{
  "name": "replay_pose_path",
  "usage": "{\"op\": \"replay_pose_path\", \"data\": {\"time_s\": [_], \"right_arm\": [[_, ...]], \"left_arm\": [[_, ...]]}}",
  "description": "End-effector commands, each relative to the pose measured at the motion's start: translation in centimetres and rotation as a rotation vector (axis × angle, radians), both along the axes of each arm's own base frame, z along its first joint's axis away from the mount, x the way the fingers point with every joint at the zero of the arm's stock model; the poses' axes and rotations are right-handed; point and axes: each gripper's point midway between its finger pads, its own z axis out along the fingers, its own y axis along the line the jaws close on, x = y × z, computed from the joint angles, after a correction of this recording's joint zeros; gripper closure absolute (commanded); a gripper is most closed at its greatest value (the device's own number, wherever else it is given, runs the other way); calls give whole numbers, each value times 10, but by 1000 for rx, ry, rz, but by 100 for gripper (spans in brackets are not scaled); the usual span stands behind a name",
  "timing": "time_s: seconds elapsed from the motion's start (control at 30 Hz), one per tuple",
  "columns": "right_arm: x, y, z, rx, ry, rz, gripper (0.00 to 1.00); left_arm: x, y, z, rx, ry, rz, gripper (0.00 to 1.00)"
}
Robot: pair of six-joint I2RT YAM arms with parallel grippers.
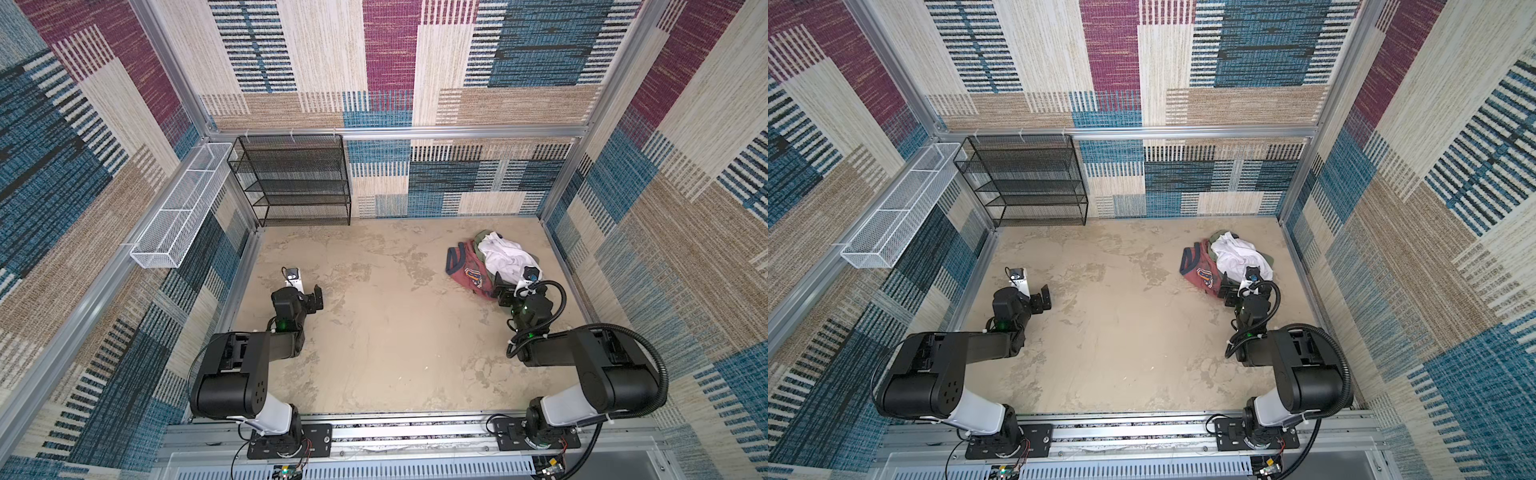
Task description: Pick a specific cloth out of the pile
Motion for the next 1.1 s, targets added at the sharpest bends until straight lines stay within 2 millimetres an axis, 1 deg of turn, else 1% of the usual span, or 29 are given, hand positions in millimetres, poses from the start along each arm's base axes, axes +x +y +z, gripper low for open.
{"op": "replay_pose_path", "data": {"time_s": [0.0,0.4,0.47,0.5,0.53,0.57,0.63,0.67,0.73,0.8,0.83,0.9,0.93,1.0,1.07], "right_arm": [[1,1,5,6,-20,7,0],[3,1,5,6,-15,8,0],[2,1,5,6,-16,8,0],[2,1,6,5,-20,7,0],[3,-1,7,5,-14,-5,0],[9,-2,9,9,11,-14,2],[19,3,19,-4,44,11,11],[22,4,30,0,37,7,13],[23,7,54,33,2,8,12],[29,12,71,48,17,-11,13],[34,18,77,45,42,-15,15],[43,35,82,14,103,3,19],[46,46,81,-2,139,10,21],[50,69,79,-16,199,44,25],[49,87,68,4,261,75,29]], "left_arm": [[3,-2,5,-8,-23,-11,0],[2,-2,5,-8,-26,-11,1],[2,-2,6,-6,-29,-11,5],[2,-2,9,-5,-39,-13,9],[0,-2,13,-7,-42,-10,15],[-2,0,21,-3,-51,2,19],[-8,3,37,-2,-54,26,24],[-10,6,51,-4,-73,40,29],[-15,7,60,-41,-46,64,32],[-13,-2,72,-101,-51,48,35],[-11,-9,77,-124,-46,26,37],[-9,-26,82,-149,-18,-9,38],[-7,-35,86,-161,-2,-25,38],[-6,-51,87,-188,47,-54,40],[-7,-66,86,-207,89,-85,40]]}}
